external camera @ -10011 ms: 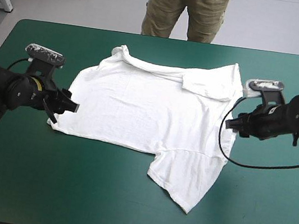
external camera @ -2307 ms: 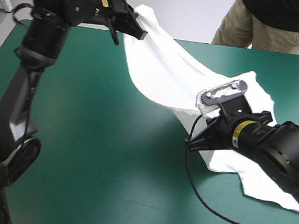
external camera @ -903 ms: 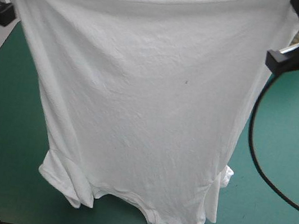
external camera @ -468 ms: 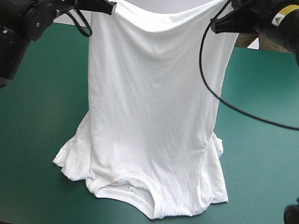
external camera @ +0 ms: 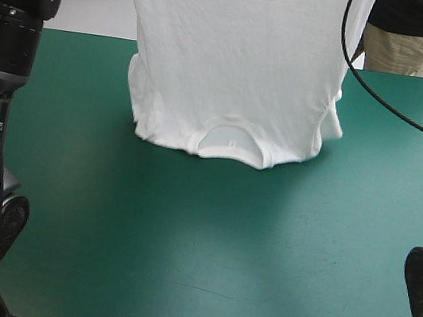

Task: Fold the cloth

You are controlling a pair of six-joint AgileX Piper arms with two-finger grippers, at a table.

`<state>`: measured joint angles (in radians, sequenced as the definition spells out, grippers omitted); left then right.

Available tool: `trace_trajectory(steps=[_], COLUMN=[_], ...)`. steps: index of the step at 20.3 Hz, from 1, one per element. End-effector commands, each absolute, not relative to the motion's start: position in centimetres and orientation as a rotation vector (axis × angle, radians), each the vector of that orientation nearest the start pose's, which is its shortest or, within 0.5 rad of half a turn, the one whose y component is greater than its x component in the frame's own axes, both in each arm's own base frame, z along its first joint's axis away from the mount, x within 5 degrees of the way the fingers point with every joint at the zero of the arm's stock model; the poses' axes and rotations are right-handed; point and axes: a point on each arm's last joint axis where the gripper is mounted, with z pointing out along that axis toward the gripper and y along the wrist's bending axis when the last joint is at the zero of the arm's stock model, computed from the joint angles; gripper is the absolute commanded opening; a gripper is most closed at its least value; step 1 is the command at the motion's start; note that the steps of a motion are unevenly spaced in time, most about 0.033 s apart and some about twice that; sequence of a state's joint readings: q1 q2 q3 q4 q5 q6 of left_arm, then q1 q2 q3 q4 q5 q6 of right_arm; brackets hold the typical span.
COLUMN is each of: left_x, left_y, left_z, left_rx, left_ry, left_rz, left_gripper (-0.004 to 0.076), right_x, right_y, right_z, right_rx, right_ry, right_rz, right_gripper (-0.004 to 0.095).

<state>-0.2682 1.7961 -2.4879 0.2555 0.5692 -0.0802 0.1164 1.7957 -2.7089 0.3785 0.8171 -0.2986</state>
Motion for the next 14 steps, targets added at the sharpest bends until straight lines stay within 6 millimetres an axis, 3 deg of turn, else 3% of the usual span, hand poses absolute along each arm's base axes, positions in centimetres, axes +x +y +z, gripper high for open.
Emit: trace_trajectory(steps=[1,2,4,5,6,7,8,9,10,11,14], left_x=[30.0,30.0,31.4,33.0,33.9,35.5,36.1,37.2,37.3,37.6,35.9], left_y=[-6.9,-6.8,-6.8,-7.0,-7.2,-7.5,-7.6,-7.8,-7.8,-7.9,-7.8], left_z=[64.1,64.0,61.7,59.1,57.8,54.8,53.4,50.3,49.2,46.3,41.6], left_rx=[0.132,0.13,0.127,0.134,0.142,0.167,0.182,0.217,0.229,0.252,0.275], left_ry=[1.153,1.173,1.377,1.552,1.626,1.77,1.824,1.94,1.976,2.046,2.115], left_rz=[-0.009,-0.007,0.027,0.05,0.063,0.093,0.107,0.153,0.157,0.146,0.085], left_gripper=[-0.0009,-0.0009,-0.0009,-0.0009,-0.0009,-0.0009,-0.0009,-0.0009,-0.0009,-0.0009,-0.0008], right_x=[26.8,27.0,28.9,30.7,31.4,32.9,33.7,35.1,35.6,36.7,36.9], right_y=[5.0,5.0,5.2,5.4,5.5,5.8,5.9,6.3,6.4,6.8,7.6], right_z=[65.4,65.1,62.9,61.0,60.3,58.7,57.8,55.6,54.6,52.0,48.4], right_rx=[-0.311,-0.317,-0.357,-0.362,-0.37,-0.384,-0.388,-0.409,-0.421,-0.464,-0.501], right_ry=[1.213,1.241,1.417,1.543,1.586,1.667,1.708,1.81,1.868,1.984,2.086], right_rz=[0.18,0.174,0.138,0.162,0.168,0.184,0.203,0.237,0.243,0.28,0.411], right_gripper=[-0.0017,-0.0017,-0.0017,-0.0017,-0.0017,-0.0012,-0.0013,-0.0013,-0.0013,-0.0012,-0.0012])
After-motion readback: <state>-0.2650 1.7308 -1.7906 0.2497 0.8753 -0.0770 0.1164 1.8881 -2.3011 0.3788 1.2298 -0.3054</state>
